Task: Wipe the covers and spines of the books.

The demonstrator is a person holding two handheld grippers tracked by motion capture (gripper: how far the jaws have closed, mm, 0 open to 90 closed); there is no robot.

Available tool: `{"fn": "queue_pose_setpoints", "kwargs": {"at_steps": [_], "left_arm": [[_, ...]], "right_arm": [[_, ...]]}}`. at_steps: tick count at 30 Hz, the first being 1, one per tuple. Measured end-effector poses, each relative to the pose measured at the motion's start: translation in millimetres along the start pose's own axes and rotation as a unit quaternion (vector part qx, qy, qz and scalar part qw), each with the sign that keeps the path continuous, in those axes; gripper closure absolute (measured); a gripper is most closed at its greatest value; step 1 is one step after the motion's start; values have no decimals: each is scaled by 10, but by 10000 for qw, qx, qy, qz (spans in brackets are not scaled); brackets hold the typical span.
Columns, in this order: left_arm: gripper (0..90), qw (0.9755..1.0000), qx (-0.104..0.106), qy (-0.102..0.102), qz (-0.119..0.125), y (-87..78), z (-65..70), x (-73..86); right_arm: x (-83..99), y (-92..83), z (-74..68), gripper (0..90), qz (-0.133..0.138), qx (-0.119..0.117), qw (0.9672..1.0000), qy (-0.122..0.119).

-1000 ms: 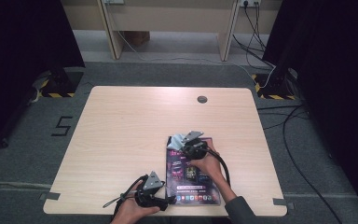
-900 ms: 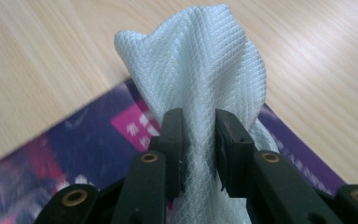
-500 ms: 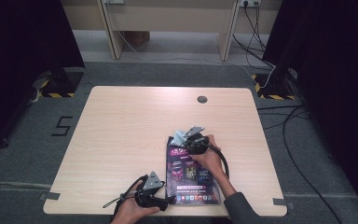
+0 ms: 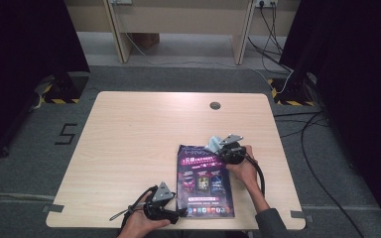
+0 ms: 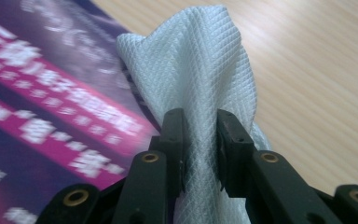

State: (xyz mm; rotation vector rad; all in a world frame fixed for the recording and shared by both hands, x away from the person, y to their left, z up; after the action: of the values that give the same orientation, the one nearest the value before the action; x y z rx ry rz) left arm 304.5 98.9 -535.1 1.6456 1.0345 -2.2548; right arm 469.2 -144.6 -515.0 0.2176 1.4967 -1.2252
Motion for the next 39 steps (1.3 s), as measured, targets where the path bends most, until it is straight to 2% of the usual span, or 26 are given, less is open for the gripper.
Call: {"fn": "queue_pose_setpoints", "kwargs": {"at_steps": [4, 6, 9, 10, 11, 12, 16, 20, 24, 26, 29, 31, 33, 35, 36, 39], "left_arm": [[303, 10000, -5, 2, -4, -1, 1, 0], [302, 10000, 4, 1, -2, 1, -1, -1], [302, 10000, -13, -11, 4, -2, 2, 2], [301, 10000, -3, 14, -14, -3, -2, 1], [301, 10000, 10, 25, -22, -3, -5, 0], [301, 10000, 10, 26, -23, -3, -6, 0], [301, 10000, -6, 4, -10, -4, 0, 2], [301, 10000, -10, -3, 5, -4, 1, 4], [300, 10000, -1, -6, 10, -2, -1, 3], [302, 10000, -20, -20, 29, -4, 6, 5], [300, 10000, 2, -22, 27, 0, 1, 3], [300, 10000, -16, -26, 32, -1, 5, 4], [301, 10000, -12, -22, 20, 0, 3, 2], [299, 10000, -2, -13, 18, 1, 0, 1], [299, 10000, -14, -24, 18, 0, 3, 2], [299, 10000, -3, -2, 3, 0, 0, 0]], "right_arm": [[-72, 45, -245, 750, 79, -267, 9995, -113], [-119, 72, -401, 748, 120, -508, 9985, -172], [-190, 109, -634, 744, 154, -786, 9964, -275], [-227, 126, -778, 743, 199, -1002, 9942, -327], [-227, 126, -778, 743, 199, -1002, 9942, -327], [-259, 135, -892, 744, 206, -1127, 9925, -427], [-275, 136, -967, 743, 217, -1204, 9914, -463], [-266, 136, -937, 733, 231, -1256, 9911, -382], [-246, 120, -829, 729, 148, -1072, 9930, -470], [-203, 94, -680, 729, 94, -819, 9957, -414], [-99, 23, -386, 731, 19, -408, 9989, -245], [-20, -47, -205, 731, -40, -134, 9998, -173], [44, -109, -84, 732, -72, -6, 9999, -72], [83, -152, -27, 736, -84, 45, 9999, 37], [96, -168, -30, 741, -74, 44, 9999, 99], [106, -202, -94, 741, -67, -48, 9999, 66]]}}
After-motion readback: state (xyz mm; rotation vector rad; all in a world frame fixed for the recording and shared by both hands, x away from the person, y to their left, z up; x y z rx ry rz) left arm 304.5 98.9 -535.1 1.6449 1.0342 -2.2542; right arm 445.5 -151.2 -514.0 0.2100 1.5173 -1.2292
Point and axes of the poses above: each handheld gripper's, and its own axes: y roughly forward along the jaws, x roughly out of its underside, z roughly to its right, the point moved 3 cm from there along y, roughly forward along the jaws, and after that the axes turned 15 degrees about z, right-handed, at the moved point
